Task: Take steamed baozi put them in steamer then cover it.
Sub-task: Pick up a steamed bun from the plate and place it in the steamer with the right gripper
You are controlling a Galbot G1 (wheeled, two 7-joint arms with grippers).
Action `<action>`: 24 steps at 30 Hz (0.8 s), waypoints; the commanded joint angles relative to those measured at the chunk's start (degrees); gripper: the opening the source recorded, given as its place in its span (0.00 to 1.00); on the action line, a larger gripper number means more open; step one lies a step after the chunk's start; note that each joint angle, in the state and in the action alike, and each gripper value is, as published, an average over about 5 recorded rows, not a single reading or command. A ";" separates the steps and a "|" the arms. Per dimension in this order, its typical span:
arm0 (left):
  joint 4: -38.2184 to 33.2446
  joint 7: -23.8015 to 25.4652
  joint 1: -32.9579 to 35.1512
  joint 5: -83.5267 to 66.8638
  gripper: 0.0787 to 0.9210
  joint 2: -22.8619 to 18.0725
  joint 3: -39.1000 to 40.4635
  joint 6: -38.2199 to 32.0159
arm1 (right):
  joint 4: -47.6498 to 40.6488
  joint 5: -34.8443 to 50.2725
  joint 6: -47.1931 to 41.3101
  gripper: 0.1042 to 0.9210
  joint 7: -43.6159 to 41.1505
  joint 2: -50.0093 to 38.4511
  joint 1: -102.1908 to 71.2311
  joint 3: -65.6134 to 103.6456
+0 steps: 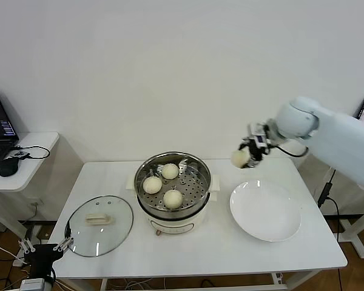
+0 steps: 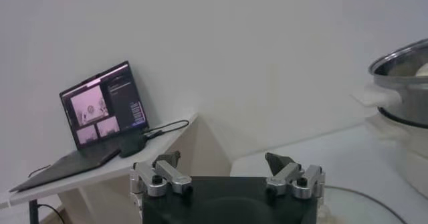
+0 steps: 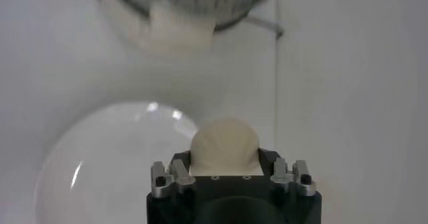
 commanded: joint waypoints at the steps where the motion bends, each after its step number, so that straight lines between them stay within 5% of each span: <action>1: 0.46 -0.07 0.05 -0.29 0.88 -0.06 -0.37 -0.10 | -0.39 16.42 -10.31 0.65 7.73 16.09 6.14 -7.82; 24: 1.56 -0.21 -0.52 -0.47 0.88 -0.64 -0.44 -0.27 | -12.94 1.88 -13.74 0.65 10.60 22.37 -10.94 -4.37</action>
